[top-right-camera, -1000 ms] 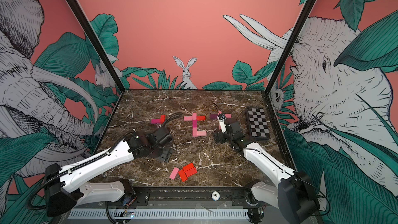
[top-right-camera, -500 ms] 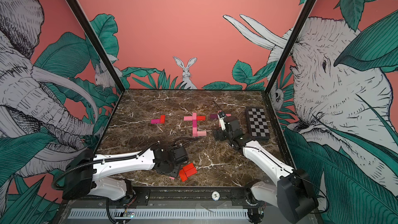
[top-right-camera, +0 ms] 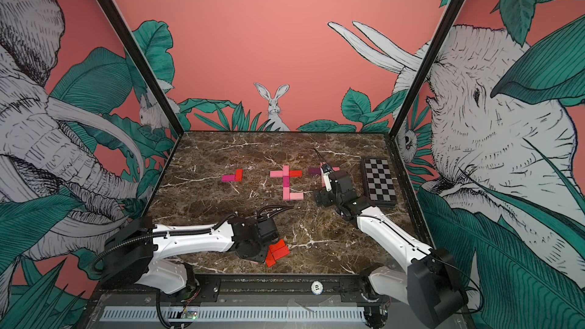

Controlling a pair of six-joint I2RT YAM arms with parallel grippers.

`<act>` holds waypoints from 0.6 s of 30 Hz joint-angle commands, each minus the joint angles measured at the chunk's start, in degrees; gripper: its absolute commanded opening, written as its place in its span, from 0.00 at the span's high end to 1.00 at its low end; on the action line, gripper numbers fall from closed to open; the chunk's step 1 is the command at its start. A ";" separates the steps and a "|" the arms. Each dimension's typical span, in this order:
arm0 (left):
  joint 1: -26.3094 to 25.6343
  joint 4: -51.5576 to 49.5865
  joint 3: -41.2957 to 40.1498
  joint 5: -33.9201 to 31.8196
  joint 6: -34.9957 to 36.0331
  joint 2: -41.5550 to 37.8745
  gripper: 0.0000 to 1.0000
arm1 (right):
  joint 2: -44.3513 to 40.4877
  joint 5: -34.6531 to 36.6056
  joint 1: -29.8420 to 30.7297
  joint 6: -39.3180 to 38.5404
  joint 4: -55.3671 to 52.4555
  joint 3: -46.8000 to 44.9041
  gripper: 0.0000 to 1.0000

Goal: Assemble the letter t with building blocks
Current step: Pick up the building block from the center of the board.

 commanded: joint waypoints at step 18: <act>-0.24 -1.92 -4.80 0.50 0.74 -6.59 0.43 | 0.53 0.72 0.27 1.16 1.10 0.65 0.02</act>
